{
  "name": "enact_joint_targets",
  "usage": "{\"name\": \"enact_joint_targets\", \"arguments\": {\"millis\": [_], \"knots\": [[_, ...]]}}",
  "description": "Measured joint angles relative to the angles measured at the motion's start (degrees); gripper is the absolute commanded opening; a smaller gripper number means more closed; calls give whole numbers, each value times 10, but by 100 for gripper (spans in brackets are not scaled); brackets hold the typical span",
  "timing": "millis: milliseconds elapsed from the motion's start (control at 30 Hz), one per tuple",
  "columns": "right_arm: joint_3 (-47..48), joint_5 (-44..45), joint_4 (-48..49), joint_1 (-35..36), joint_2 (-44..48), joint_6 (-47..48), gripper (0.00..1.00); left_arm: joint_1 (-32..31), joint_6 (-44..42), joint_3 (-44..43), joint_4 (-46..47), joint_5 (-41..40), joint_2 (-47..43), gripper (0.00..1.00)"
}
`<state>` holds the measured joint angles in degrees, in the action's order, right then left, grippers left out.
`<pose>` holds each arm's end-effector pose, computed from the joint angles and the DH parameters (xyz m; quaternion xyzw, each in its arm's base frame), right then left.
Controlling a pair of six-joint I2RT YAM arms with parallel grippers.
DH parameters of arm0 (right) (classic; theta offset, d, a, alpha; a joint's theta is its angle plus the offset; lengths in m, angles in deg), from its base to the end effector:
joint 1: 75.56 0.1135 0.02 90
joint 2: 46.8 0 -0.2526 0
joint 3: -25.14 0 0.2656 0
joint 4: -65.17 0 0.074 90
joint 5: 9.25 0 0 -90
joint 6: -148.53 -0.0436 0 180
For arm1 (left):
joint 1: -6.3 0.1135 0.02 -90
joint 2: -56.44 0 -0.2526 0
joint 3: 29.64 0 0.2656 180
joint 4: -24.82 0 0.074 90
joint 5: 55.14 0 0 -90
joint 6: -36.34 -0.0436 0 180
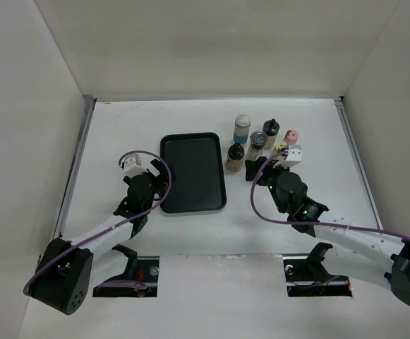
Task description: Organize the condiment bottles
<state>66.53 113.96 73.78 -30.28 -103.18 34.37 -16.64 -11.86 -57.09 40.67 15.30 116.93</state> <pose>0.1904 0.1583 0.2429 0.0564 0.7371 0.1888 0.6464 0.2158 -0.0755 0.1545 -0.2294 0.7659 -0.1977 0.5672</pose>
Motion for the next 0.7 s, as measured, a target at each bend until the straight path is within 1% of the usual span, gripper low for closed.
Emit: {"name": "enact_joint_targets", "arguments": {"millis": [33, 67, 133, 167, 267, 333, 367, 400, 433, 467, 500, 567, 600, 633, 700], "knots": [[0, -4, 0, 1, -3, 4, 62, 0, -1, 0, 0, 0, -1, 100], [0, -10, 0, 2, -6, 8, 54, 0, -1, 0, 0, 0, -3, 100], [1, -21, -3, 4, -11, 11, 37, -1, -1, 0, 3, -2, -10, 100], [2, -23, -6, 5, -13, 12, 30, -1, -2, 0, 7, -2, -13, 100], [17, -28, -21, 7, -17, 15, 17, -1, -3, 2, 20, -4, -27, 100], [34, -30, -36, 9, -23, 15, 15, 2, -3, 7, 26, -7, -38, 100], [45, -32, -46, 8, -26, 15, 16, 5, -3, 10, 29, -8, -43, 100], [54, -33, -53, 8, -30, 14, 20, 8, -3, 12, 29, -9, -46, 100], [68, -33, -63, 5, -38, 15, 27, 12, -3, 14, 30, -10, -49, 100], [81, -36, -70, 1, -50, 16, 37, 15, -2, 16, 30, -11, -51, 100], [99, -38, -77, -4, -67, 18, 50, 18, -2, 19, 31, -12, -53, 100], [128, -45, -86, -15, -104, 24, 70, 20, 0, 24, 31, -13, -56, 100], [141, -49, -89, -21, -124, 28, 77, 21, 2, 26, 31, -12, -56, 100], [152, -54, -93, -26, -144, 30, 82, 22, 3, 26, 31, -12, -56, 100], [175, -68, -99, -35, -186, 38, 87, 23, 5, 30, 33, -9, -60, 100]]}}
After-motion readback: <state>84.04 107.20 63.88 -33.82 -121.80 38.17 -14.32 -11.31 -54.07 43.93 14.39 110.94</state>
